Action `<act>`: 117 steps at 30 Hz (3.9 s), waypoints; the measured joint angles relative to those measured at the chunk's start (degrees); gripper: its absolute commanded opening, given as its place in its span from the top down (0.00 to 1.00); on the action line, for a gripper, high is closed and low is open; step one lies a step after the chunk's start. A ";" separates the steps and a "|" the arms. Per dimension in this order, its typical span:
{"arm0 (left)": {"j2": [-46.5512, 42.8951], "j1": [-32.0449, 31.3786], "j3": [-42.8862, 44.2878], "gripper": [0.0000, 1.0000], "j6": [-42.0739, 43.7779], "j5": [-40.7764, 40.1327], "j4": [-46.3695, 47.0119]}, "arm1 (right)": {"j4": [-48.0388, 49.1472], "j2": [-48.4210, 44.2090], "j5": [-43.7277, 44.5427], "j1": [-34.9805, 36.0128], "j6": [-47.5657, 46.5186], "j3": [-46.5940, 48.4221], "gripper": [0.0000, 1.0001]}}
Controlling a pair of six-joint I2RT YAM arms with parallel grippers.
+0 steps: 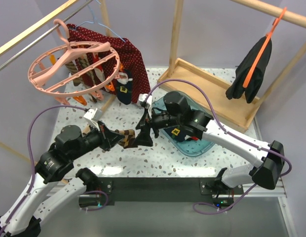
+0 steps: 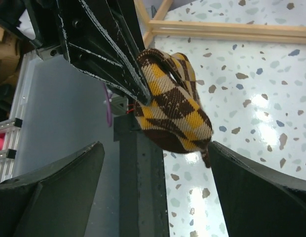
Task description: Remove the socks clipped to the hanger
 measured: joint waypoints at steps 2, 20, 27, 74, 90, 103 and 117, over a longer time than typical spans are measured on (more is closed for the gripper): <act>-0.17 0.00 0.00 1.00 -0.02 1.70 1.29 | 1.07 0.33 -1.14 0.09 0.72 -0.07 0.11; -0.09 0.00 0.00 1.00 -0.02 13.29 8.98 | 4.22 3.06 -0.52 2.25 3.06 -0.33 0.37; -0.04 0.00 -0.74 0.77 -0.07 13.40 9.53 | 5.84 2.56 1.53 2.43 5.25 -2.21 1.00; -1.60 0.00 0.04 0.31 1.99 -2.40 0.15 | -13.57 13.05 38.40 -15.21 1.51 14.78 0.16; -3.87 0.00 0.11 0.31 3.39 -4.15 -2.16 | 2.80 27.74 30.62 -9.46 1.57 24.33 0.27; -4.46 0.00 0.61 0.31 3.43 -4.96 -3.41 | 11.15 32.50 27.06 -9.53 4.98 29.51 0.63; -4.59 0.00 0.79 0.32 3.39 -5.60 -3.41 | 11.91 33.90 23.32 -9.20 8.00 31.06 1.00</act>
